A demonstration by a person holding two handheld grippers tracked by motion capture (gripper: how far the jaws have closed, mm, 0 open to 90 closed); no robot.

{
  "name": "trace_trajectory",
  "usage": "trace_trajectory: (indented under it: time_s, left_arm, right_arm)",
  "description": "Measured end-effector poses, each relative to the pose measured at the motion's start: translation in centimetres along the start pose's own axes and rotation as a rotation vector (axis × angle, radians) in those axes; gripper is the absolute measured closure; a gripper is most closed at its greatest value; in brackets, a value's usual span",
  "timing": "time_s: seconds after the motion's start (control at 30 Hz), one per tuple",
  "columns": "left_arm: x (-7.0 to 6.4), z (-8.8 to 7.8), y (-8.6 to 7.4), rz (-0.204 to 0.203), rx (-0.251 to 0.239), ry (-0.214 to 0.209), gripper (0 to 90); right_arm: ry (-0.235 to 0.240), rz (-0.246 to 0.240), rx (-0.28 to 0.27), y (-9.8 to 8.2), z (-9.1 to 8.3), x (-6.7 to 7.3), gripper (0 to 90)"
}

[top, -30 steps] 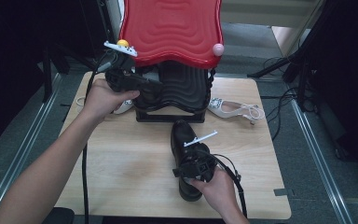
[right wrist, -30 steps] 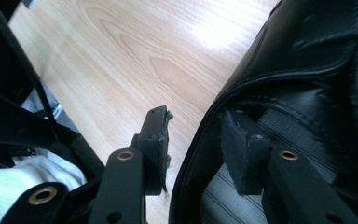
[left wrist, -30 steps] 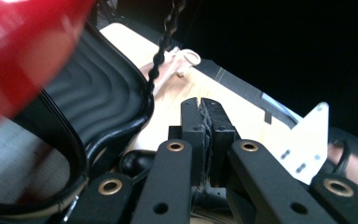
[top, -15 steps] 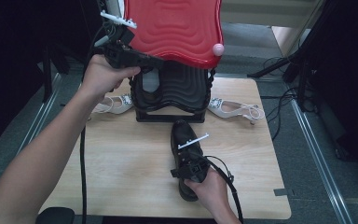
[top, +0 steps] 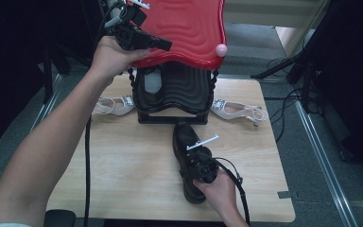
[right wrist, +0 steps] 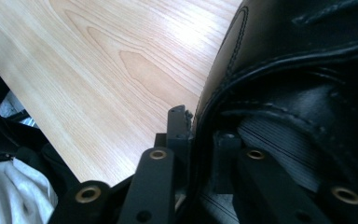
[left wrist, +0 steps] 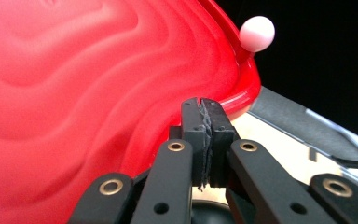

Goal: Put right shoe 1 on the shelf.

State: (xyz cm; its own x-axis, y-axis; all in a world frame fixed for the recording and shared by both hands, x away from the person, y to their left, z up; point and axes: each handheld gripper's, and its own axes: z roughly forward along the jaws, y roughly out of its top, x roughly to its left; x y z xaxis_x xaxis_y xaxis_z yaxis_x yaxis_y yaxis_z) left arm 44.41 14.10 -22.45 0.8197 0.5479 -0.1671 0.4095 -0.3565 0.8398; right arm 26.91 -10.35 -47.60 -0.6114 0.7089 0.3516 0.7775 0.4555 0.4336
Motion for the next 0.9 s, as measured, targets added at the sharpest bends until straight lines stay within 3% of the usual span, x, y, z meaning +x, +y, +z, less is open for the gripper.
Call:
trace_trajectory:
  time_s: [0.23, 0.57, 0.67, 0.9]
  left_arm:
    - [0.7, 0.9, 0.0, -0.015, 0.025, 0.012, 89.7]
    - [0.8, 1.8, -0.1, -0.002, 0.031, 0.023, 88.4]
    - [0.8, 1.9, -0.1, -0.001, 0.025, 0.028, 90.0]
    - [1.3, 2.1, -0.1, -0.005, 0.028, 0.026, 90.0]
  right_arm:
    - [0.05, 0.052, -0.026, -0.8, -2.0, -1.6, 87.2]
    - [0.082, 0.108, -0.12, -1.2, -5.1, -3.3, 87.7]
    - [0.128, 0.138, -0.144, -1.1, -6.1, -4.0, 87.7]
    - [0.161, 0.112, -0.178, -0.5, -8.4, -3.6, 87.7]
